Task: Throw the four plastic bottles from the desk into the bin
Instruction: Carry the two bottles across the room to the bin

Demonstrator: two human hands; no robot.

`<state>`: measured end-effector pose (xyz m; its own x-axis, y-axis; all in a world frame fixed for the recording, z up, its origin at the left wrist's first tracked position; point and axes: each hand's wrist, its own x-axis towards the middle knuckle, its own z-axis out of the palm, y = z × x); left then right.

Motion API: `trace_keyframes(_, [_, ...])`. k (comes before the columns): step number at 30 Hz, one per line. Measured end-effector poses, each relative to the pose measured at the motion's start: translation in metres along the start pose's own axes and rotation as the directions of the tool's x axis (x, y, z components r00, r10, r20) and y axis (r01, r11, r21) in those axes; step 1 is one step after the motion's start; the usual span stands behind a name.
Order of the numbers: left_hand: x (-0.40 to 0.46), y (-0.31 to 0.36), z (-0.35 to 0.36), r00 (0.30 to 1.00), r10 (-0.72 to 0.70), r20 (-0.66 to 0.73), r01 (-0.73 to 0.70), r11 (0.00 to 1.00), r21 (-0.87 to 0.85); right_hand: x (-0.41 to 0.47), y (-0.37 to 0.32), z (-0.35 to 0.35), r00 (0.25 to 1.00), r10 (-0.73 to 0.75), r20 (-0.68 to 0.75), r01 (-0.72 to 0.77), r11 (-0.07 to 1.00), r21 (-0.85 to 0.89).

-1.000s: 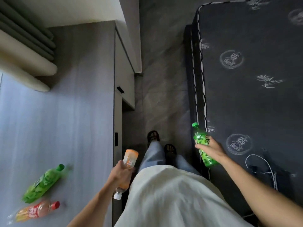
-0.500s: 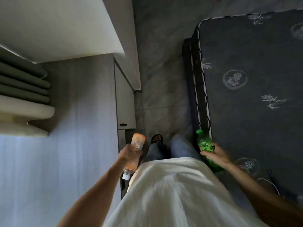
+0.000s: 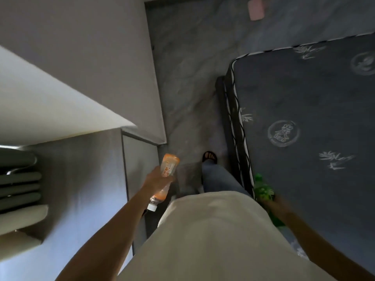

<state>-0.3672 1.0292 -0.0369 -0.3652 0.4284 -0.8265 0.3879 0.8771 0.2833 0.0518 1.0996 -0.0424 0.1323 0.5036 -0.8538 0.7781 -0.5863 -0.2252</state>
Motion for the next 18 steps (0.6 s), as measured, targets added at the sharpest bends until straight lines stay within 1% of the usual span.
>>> trace_keyframes(2, [0.011, 0.010, -0.009, 1.000, -0.026, 0.005, 0.026, 1.000, 0.016, 0.022, -0.048, -0.021, 1.000, -0.020, 0.012, 0.020, 1.000, 0.004])
trace_keyframes(4, [0.018, 0.018, -0.018, 0.997, -0.075, 0.006, 0.075, 0.997, 0.015, 0.043, -0.101, -0.043, 0.998, -0.053, 0.029, 0.054, 0.998, -0.031])
trace_keyframes(7, [0.028, 0.023, -0.028, 0.990, -0.139, 0.022, 0.140, 0.989, -0.039, 0.069, -0.183, -0.066, 0.991, -0.126, 0.053, 0.129, 0.990, -0.057])
trace_keyframes(10, [0.044, 0.029, -0.041, 0.982, -0.182, 0.048, 0.184, 0.983, -0.022, 0.093, -0.263, -0.082, 0.974, -0.221, 0.049, 0.225, 0.967, -0.120])
trace_keyframes(12, [0.058, 0.037, -0.052, 0.970, -0.237, 0.055, 0.239, 0.971, -0.029, 0.113, -0.310, -0.088, 0.962, -0.265, 0.066, 0.273, 0.950, -0.151])
trace_keyframes(14, [0.077, 0.051, -0.067, 0.961, -0.273, 0.042, 0.276, 0.959, -0.066, 0.129, -0.351, -0.093, 0.955, -0.283, 0.085, 0.294, 0.941, -0.165])
trace_keyframes(18, [0.121, 0.096, -0.112, 0.962, -0.272, 0.001, 0.270, 0.958, -0.098, 0.154, -0.409, -0.100, 0.955, -0.280, 0.093, 0.293, 0.939, -0.180])
